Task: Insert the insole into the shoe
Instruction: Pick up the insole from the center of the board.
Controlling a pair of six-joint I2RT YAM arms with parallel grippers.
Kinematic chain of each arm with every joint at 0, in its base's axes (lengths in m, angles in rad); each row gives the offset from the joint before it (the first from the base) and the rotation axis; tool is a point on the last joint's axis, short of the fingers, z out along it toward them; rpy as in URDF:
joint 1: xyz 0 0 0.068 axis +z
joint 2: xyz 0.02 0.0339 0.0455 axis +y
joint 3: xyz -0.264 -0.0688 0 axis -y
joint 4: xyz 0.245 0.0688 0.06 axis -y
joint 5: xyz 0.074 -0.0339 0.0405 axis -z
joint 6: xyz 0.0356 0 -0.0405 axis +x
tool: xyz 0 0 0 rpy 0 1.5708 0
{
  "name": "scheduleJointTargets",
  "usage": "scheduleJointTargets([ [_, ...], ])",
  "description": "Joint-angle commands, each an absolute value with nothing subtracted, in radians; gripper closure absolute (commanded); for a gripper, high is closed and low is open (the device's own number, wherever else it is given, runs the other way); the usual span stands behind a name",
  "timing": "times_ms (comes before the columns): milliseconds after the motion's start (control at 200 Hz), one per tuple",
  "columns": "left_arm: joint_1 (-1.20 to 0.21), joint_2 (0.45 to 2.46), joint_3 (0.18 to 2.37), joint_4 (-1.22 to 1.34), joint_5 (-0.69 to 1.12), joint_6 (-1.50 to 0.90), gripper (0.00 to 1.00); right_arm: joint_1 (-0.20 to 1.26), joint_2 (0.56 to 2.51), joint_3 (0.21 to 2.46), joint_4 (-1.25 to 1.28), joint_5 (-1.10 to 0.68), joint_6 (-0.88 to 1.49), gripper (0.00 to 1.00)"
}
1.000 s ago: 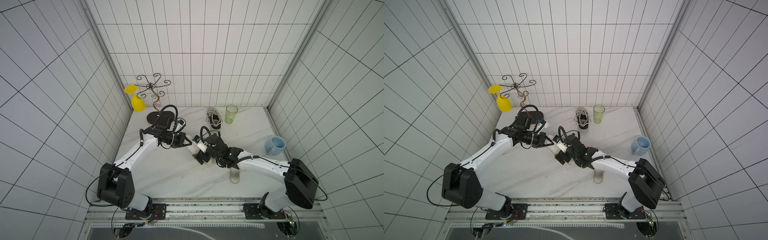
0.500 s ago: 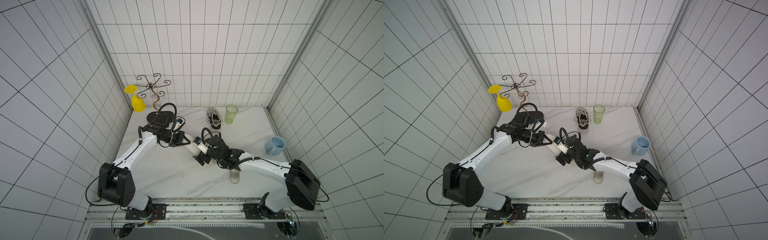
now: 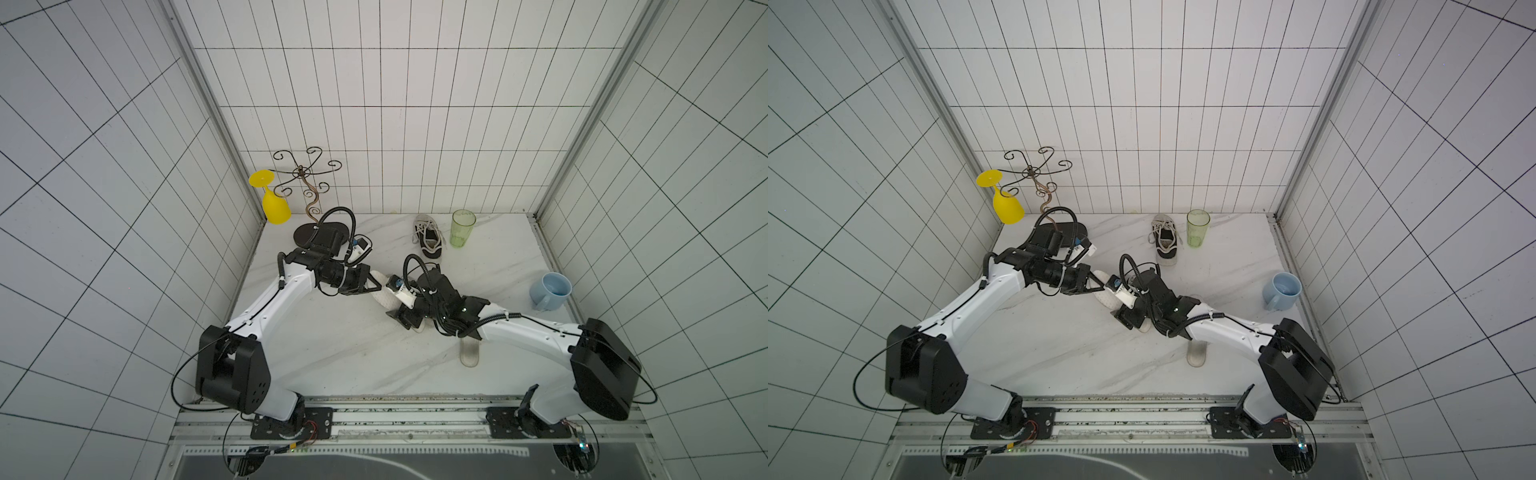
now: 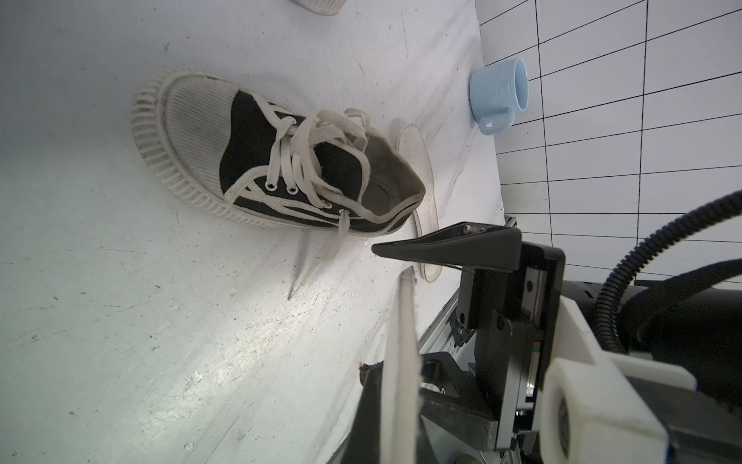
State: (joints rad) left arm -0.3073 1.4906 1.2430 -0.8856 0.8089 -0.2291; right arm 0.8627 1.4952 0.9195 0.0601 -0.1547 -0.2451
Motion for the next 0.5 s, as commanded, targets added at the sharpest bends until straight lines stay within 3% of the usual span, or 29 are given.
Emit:
scheduleJointTargets([
  [0,-0.314,1.507,1.246,-0.887,0.807,-0.207,1.0,0.848,1.485,0.938,0.06,-0.179,-0.256,0.3],
  [90,-0.314,1.512,1.247,-0.883,0.785,-0.215,1.0,0.847,1.48,0.936,0.049,-0.183,-0.246,0.39],
  [210,-0.314,1.516,1.248,-0.873,0.756,-0.224,0.92,0.846,1.475,0.94,0.012,-0.177,-0.206,0.52],
  [395,-0.314,1.511,1.236,-0.831,0.751,-0.232,0.85,0.84,1.458,0.942,-0.034,-0.167,-0.164,0.53],
  [495,-0.316,1.512,1.23,-0.803,0.764,-0.243,0.68,0.833,1.457,0.953,-0.056,-0.161,-0.16,0.55],
])
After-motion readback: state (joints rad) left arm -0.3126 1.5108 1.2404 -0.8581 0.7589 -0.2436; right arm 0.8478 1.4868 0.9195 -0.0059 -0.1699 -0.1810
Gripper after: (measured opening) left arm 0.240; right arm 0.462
